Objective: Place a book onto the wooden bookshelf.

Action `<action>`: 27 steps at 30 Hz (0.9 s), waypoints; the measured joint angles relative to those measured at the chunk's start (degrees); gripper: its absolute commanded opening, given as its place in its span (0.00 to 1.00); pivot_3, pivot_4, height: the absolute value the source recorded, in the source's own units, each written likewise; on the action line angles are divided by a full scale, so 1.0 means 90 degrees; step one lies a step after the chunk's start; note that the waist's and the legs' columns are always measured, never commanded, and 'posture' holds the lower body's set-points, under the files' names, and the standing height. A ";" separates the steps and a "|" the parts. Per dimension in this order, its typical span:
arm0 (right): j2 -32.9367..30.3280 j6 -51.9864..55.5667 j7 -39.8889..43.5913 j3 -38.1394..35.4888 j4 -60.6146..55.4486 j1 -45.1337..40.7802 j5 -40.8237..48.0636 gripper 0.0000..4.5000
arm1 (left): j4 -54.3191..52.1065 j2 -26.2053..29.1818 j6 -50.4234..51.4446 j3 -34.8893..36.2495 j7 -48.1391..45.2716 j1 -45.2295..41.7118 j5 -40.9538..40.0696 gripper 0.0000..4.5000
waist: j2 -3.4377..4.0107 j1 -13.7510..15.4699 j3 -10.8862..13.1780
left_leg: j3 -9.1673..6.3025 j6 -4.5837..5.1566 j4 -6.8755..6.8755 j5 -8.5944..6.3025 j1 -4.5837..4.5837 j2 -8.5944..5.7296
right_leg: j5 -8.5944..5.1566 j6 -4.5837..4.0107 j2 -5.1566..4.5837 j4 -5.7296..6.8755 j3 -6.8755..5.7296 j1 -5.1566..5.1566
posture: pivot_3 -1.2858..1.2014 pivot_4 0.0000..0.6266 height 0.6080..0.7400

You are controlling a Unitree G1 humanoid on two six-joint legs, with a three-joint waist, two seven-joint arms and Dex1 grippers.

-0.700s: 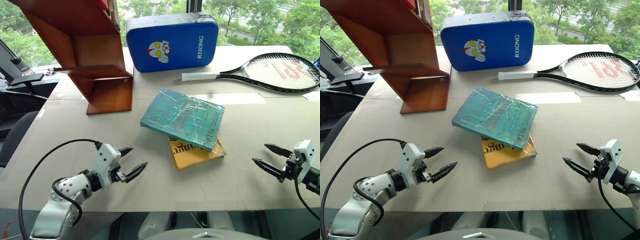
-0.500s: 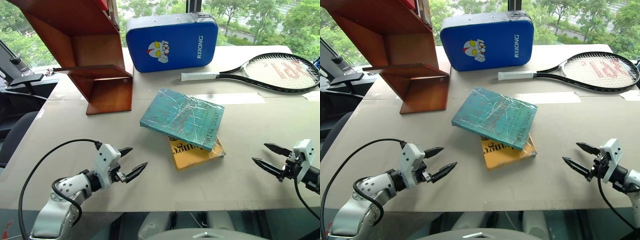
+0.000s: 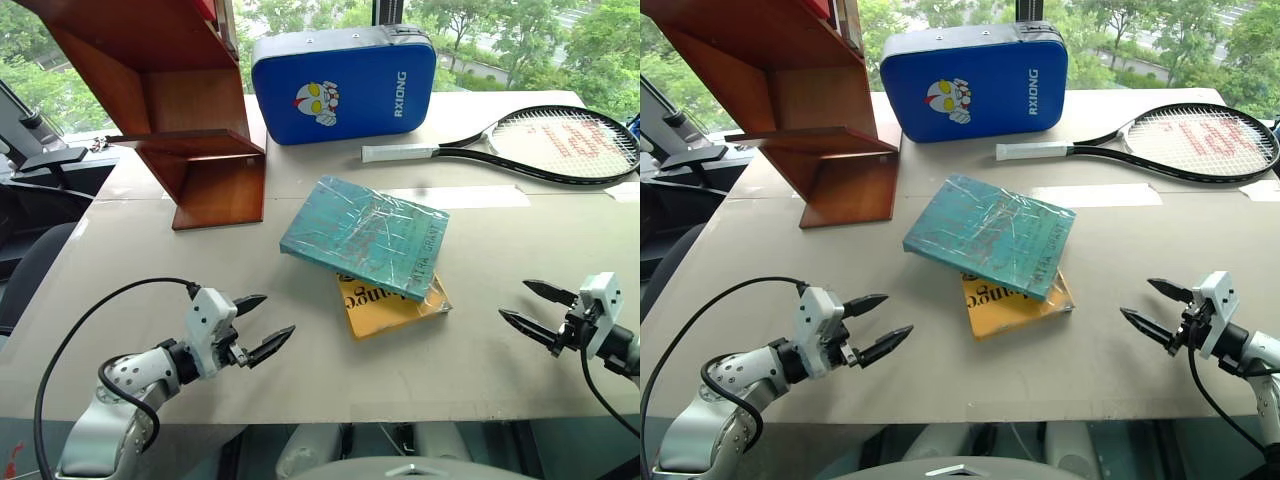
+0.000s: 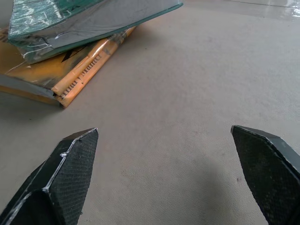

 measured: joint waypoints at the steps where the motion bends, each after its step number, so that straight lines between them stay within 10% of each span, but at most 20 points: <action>1: 0.0000 0.0002 -0.0015 0.0008 0.0034 -0.0085 -0.0015 1.00 | 0.0007 0.0001 -0.0032 -0.0002 -0.0018 -0.0008 0.0008 0.98 | 0.0001 -0.0003 0.0000 | 0.0000 0.0000 0.0000 0.0000 0.0000 0.0000 | 0.0000 0.0000 0.0000 0.0000 0.0001 0.0000 | 0.52 0.24 1.00; 13: 0.0463 0.0260 -0.1411 0.1176 0.2863 -0.4507 -0.1372 1.00 | 0.0415 0.1140 -0.0037 0.0084 -0.1457 -0.1226 -0.0460 0.98 | 0.0003 -0.0206 0.0010 | 0.0006 -0.0001 0.0002 0.0003 -0.0008 0.0003 | 0.0004 -0.0007 0.0008 0.0002 0.0003 -0.0015 | 0.52 0.24 1.00; 16: 0.0768 -0.0004 -0.1284 0.1453 0.4083 -0.5535 -0.1611 0.82 | 0.0571 0.1415 0.0085 0.0207 -0.1835 -0.1623 -0.0683 1.00 | 0.0002 -0.0278 0.0011 | 0.0004 -0.0001 -0.0007 0.0003 -0.0013 0.0005 | 0.0003 -0.0008 0.0009 -0.0009 0.0001 -0.0021 | 0.52 0.24 1.00; 23: 0.1454 -0.1052 -0.0942 0.1779 0.6602 -0.7128 -0.2214 0.03 | 0.0931 0.1918 0.0367 0.0617 -0.2420 -0.2096 -0.1031 1.00 | 0.0003 -0.0402 0.0016 | 0.0000 -0.0002 0.0001 0.0004 -0.0105 0.0005 | 0.0003 -0.0008 0.0009 -0.0009 -0.0008 -0.0112 | 0.52 0.24 1.00; 27: 0.1674 -0.1349 -0.0610 0.1919 0.7049 -0.7359 -0.2412 0.01 | 0.0938 0.1961 0.0489 0.1000 -0.2417 -0.2103 -0.1171 1.00 | 0.0004 -0.0504 0.0017 | -0.0004 -0.0004 0.0002 0.0005 -0.0109 0.0005 | 0.0004 -0.0008 0.0009 -0.0007 -0.0014 -0.0116 | 0.52 0.24 1.00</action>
